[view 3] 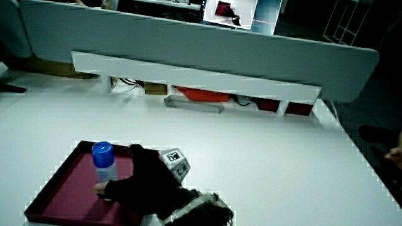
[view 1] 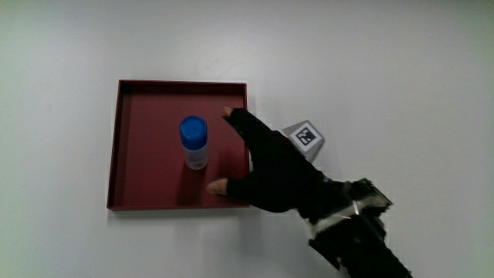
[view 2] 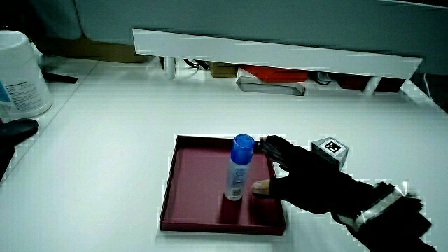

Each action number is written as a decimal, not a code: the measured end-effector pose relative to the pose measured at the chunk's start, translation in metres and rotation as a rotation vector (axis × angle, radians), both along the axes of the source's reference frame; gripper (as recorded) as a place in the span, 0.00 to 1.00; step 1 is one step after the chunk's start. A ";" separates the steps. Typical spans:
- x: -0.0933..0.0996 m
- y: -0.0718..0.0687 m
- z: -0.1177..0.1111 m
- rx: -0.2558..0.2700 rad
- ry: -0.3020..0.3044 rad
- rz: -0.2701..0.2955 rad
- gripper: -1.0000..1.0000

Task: Place glue into plate

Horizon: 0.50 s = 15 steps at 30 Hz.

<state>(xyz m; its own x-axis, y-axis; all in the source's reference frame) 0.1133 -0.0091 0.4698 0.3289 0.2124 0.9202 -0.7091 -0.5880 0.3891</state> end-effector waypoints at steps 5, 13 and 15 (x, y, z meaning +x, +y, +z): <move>0.024 0.008 -0.014 0.027 -0.022 -0.021 0.00; 0.061 0.022 -0.030 0.129 -0.092 -0.030 0.00; 0.062 0.025 -0.035 0.116 -0.105 -0.027 0.00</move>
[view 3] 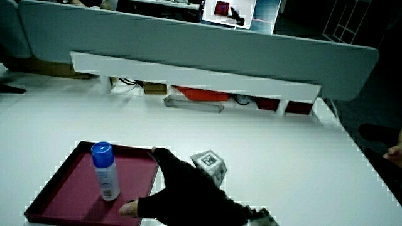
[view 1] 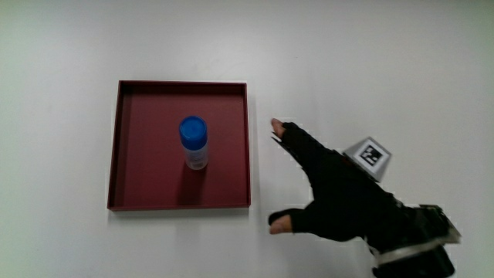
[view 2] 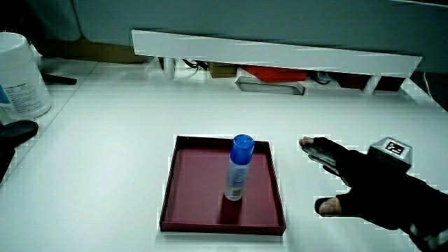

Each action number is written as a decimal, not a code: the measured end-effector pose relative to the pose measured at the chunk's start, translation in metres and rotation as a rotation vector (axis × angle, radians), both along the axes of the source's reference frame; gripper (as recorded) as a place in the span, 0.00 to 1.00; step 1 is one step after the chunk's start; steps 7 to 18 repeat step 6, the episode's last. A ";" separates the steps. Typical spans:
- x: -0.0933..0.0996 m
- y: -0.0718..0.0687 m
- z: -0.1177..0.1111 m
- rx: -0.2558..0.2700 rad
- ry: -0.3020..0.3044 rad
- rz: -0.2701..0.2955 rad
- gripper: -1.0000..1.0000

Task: Place glue into plate

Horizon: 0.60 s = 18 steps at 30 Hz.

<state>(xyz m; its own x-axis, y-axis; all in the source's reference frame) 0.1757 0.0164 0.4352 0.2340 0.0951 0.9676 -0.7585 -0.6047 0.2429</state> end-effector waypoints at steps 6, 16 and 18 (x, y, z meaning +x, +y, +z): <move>0.005 0.004 0.000 -0.023 0.017 0.008 0.00; 0.005 0.004 0.000 -0.023 0.017 0.008 0.00; 0.005 0.004 0.000 -0.023 0.017 0.008 0.00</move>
